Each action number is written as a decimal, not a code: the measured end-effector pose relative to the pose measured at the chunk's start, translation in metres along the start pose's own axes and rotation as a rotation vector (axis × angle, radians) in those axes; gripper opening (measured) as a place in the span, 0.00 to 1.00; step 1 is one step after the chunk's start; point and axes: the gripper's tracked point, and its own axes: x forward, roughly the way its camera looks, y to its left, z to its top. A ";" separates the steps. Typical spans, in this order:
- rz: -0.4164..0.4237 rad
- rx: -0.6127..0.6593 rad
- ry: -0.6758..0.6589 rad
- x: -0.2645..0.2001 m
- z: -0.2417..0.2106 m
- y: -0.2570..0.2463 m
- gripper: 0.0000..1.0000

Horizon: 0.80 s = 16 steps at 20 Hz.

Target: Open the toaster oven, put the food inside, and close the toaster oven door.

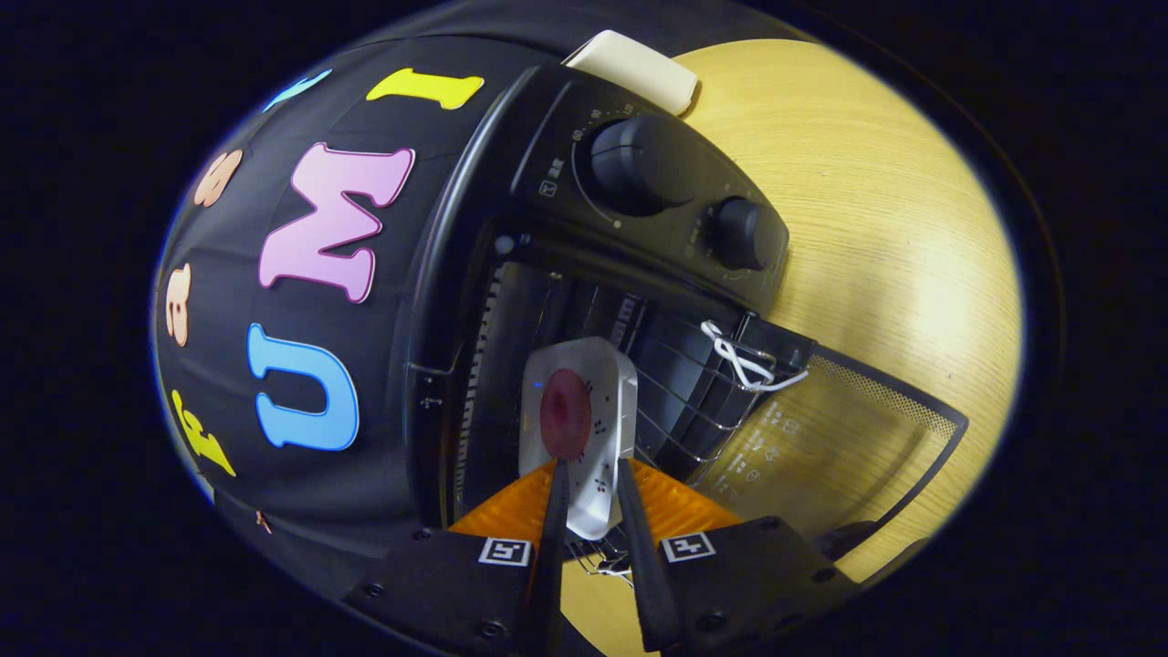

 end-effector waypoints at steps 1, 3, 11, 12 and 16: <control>-0.003 -0.007 0.014 -0.003 -0.005 -0.003 0.58; -0.004 -0.029 0.040 -0.014 -0.012 -0.005 1.00; -0.026 -0.155 0.134 -0.051 -0.026 -0.018 0.99; -0.023 -0.184 0.147 -0.057 -0.028 -0.020 0.98; -0.006 -0.353 0.223 -0.080 -0.037 -0.041 0.98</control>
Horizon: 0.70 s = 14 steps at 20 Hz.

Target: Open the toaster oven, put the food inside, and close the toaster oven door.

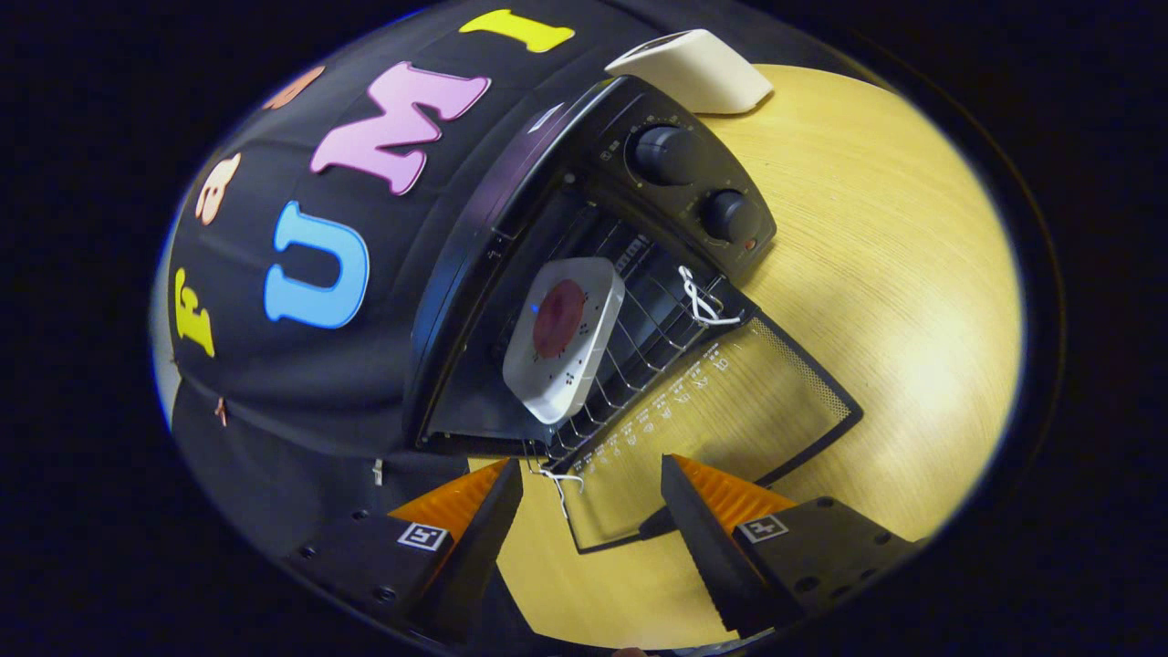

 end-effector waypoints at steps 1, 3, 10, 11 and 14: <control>-0.005 -0.045 0.009 -0.005 -0.004 -0.006 0.99; -0.008 -0.162 -0.002 -0.014 -0.007 -0.013 0.99; -0.075 -0.653 0.025 -0.035 -0.033 -0.049 0.99; -0.109 -0.708 0.034 -0.035 -0.035 -0.059 0.99; -0.179 -0.786 0.043 -0.031 -0.038 -0.078 0.99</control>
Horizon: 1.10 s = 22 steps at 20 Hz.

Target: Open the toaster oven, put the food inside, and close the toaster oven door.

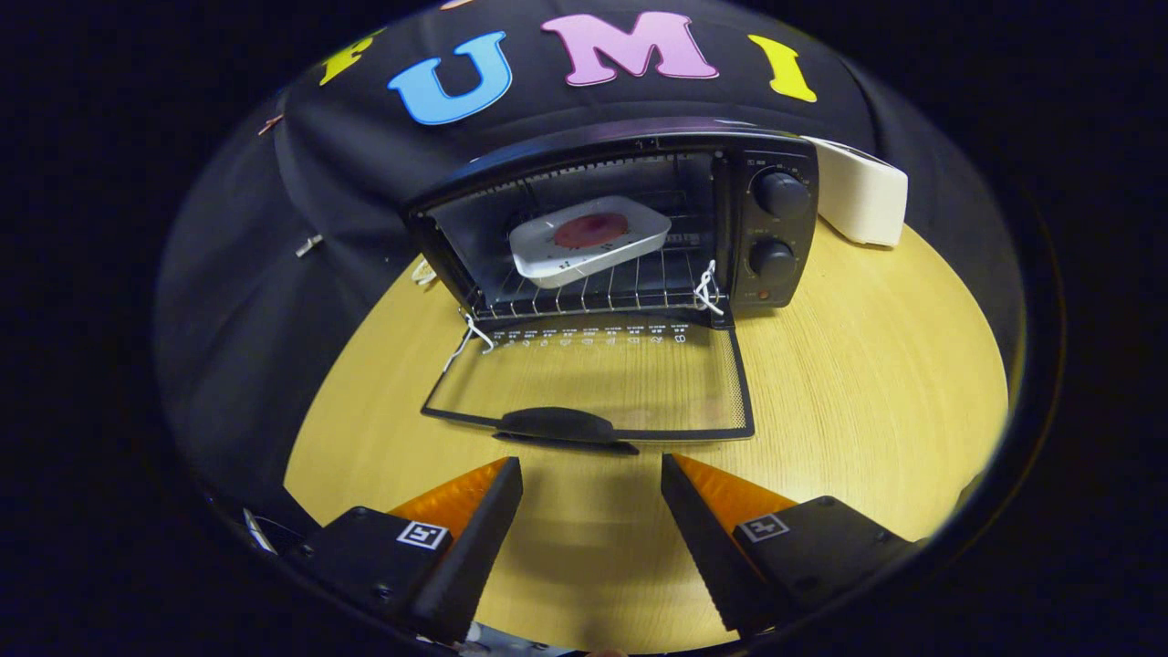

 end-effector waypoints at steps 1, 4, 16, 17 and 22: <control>-0.025 -0.013 0.014 0.004 -0.004 -0.004 0.99; -0.102 -0.010 0.058 0.018 -0.015 -0.016 0.99; -0.188 -0.064 0.040 0.058 -0.012 -0.011 0.99; -0.186 -0.070 0.041 0.057 -0.011 -0.010 0.99; -0.150 -0.094 0.003 0.041 0.006 -0.002 0.99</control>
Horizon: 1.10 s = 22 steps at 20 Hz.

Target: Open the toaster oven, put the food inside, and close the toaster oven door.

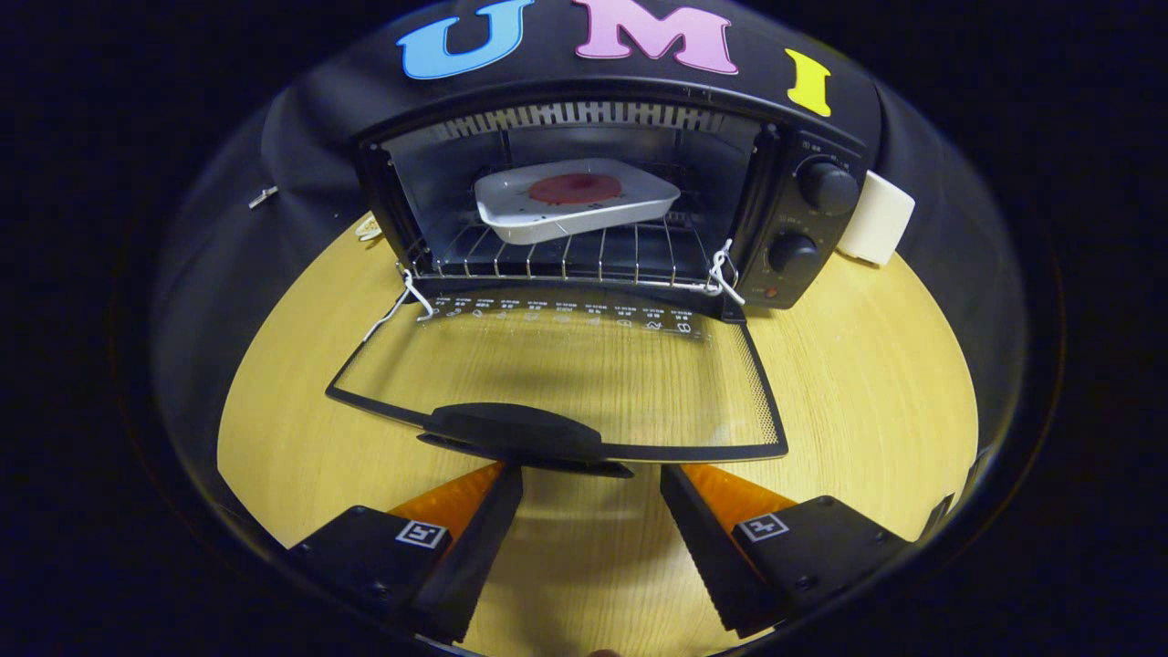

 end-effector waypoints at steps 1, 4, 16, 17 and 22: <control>0.007 -0.008 -0.027 -0.007 0.010 0.001 0.99; 0.051 0.028 -0.095 -0.028 0.041 0.004 0.99; 0.075 0.100 -0.389 -0.082 0.172 -0.032 0.99; 0.070 0.090 -0.425 -0.092 0.181 -0.041 0.99; 0.021 0.064 -0.587 -0.141 0.217 -0.090 0.99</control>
